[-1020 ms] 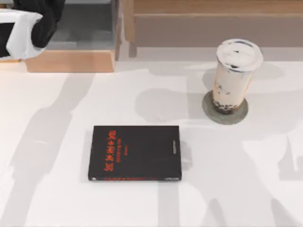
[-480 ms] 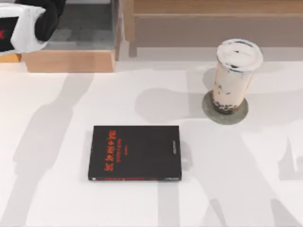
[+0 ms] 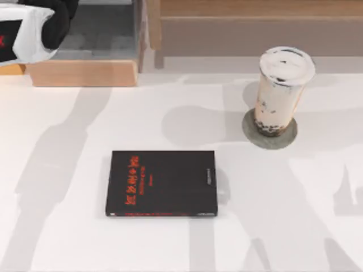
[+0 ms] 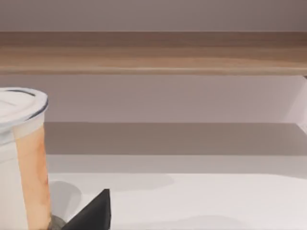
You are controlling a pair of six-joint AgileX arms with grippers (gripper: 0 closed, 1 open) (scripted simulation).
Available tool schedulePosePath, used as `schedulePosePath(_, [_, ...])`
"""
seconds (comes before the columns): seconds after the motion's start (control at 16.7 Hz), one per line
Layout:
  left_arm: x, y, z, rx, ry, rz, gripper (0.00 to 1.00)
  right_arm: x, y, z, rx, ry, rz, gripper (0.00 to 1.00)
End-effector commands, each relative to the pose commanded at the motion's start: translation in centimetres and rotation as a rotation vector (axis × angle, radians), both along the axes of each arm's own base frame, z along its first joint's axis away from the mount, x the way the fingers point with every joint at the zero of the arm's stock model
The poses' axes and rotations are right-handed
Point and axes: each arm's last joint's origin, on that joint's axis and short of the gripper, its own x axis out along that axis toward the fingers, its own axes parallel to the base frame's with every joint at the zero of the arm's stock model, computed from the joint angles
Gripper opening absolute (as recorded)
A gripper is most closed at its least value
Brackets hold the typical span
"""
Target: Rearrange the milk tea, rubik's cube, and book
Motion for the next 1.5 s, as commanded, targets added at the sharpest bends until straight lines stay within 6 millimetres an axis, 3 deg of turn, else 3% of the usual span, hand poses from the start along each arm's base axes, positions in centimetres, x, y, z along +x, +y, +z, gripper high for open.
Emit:
schedulePosePath(0.24, [0.0, 0.0, 0.0, 0.000, 0.000, 0.000, 0.02, 0.0, 0.0, 0.0, 0.000, 0.000, 0.000, 1.00])
schedulePosePath(0.3, [0.0, 0.0, 0.0, 0.000, 0.000, 0.000, 0.00, 0.0, 0.0, 0.0, 0.000, 0.000, 0.000, 1.00])
schedulePosePath(0.84, [-0.1, -0.1, 0.2, 0.001, -0.003, -0.002, 0.00, 0.0, 0.0, 0.0, 0.000, 0.000, 0.000, 1.00])
schedulePosePath(1.14, [-1.3, 0.5, 6.6, -0.021, -0.105, -0.014, 0.00, 0.0, 0.0, 0.0, 0.000, 0.000, 0.000, 1.00])
schedulePosePath(1.26, [-1.6, 0.5, 7.7, -0.023, -0.123, -0.015, 0.00, 0.0, 0.0, 0.0, 0.000, 0.000, 0.000, 1.00])
schedulePosePath(1.5, [-1.2, 0.2, 5.6, -0.010, -0.081, -0.012, 0.00, 0.0, 0.0, 0.0, 0.000, 0.000, 0.000, 1.00])
